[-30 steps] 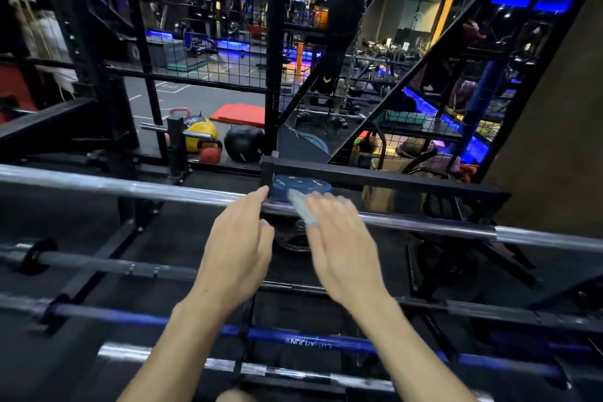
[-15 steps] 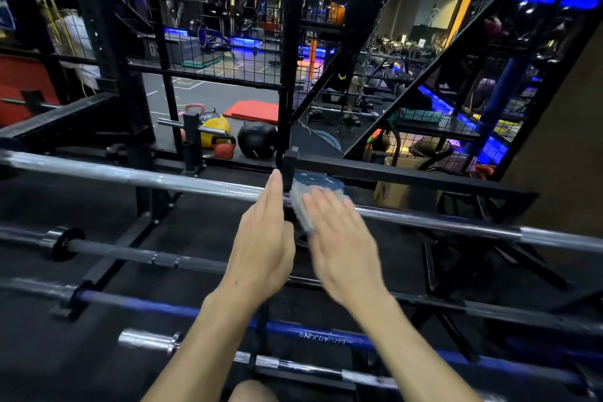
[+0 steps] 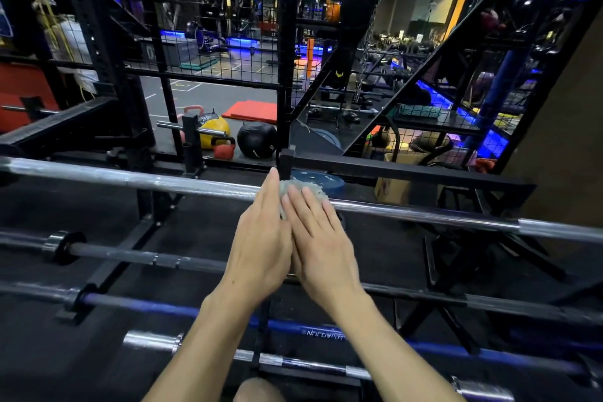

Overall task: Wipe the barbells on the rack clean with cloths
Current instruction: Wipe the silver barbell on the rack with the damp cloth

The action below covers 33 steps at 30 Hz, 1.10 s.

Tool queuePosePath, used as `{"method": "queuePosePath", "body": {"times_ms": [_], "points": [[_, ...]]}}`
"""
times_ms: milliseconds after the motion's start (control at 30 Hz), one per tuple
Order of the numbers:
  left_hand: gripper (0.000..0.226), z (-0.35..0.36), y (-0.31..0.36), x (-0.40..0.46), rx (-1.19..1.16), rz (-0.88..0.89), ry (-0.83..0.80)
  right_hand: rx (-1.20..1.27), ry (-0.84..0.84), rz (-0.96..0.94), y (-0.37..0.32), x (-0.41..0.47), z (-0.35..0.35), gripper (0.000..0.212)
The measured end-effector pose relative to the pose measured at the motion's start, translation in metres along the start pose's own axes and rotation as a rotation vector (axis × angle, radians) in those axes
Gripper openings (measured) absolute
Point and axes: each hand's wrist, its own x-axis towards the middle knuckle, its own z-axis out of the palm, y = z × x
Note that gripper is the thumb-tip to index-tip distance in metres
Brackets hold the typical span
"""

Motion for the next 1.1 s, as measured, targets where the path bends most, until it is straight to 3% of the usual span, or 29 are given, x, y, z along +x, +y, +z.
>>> {"method": "queuePosePath", "body": {"times_ms": [100,200,300,400,467,567,700,833,900,1000,1100], "points": [[0.074,-0.001,0.0,-0.002,0.072,0.028,-0.014,-0.115,-0.021,0.0,0.034,-0.025,-0.011,0.06],[0.077,0.0,-0.001,-0.003,0.074,0.034,-0.021,-0.144,0.063,0.234,0.074,-0.064,-0.025,0.057],[0.076,0.003,0.0,-0.003,0.077,0.068,-0.017,-0.099,0.172,0.453,0.068,-0.071,-0.023,0.057],[0.073,0.002,0.003,-0.004,0.104,0.095,0.0,-0.016,0.18,0.264,0.022,-0.039,0.0,0.072],[0.068,0.001,0.003,-0.005,0.073,0.083,0.006,-0.01,0.099,0.078,0.004,-0.022,0.009,0.065],[0.069,0.0,0.001,-0.004,0.095,0.107,0.034,-0.082,0.032,0.034,0.025,-0.026,0.003,0.062],[0.07,0.001,-0.003,-0.004,0.05,0.072,0.033,-0.158,0.105,0.289,0.097,-0.083,-0.021,0.061],[0.07,0.004,0.0,-0.005,0.037,0.068,0.036,-0.036,0.24,0.642,0.127,-0.103,-0.041,0.057],[0.07,0.005,0.002,-0.007,0.031,0.071,0.046,-0.012,0.261,0.607,0.113,-0.087,-0.04,0.057],[0.069,0.006,0.003,-0.008,0.017,0.065,0.052,-0.048,0.091,0.314,0.091,-0.066,-0.037,0.056],[0.068,0.005,0.002,-0.008,0.034,0.057,0.056,-0.033,-0.032,0.266,0.097,-0.059,-0.058,0.055]]}}
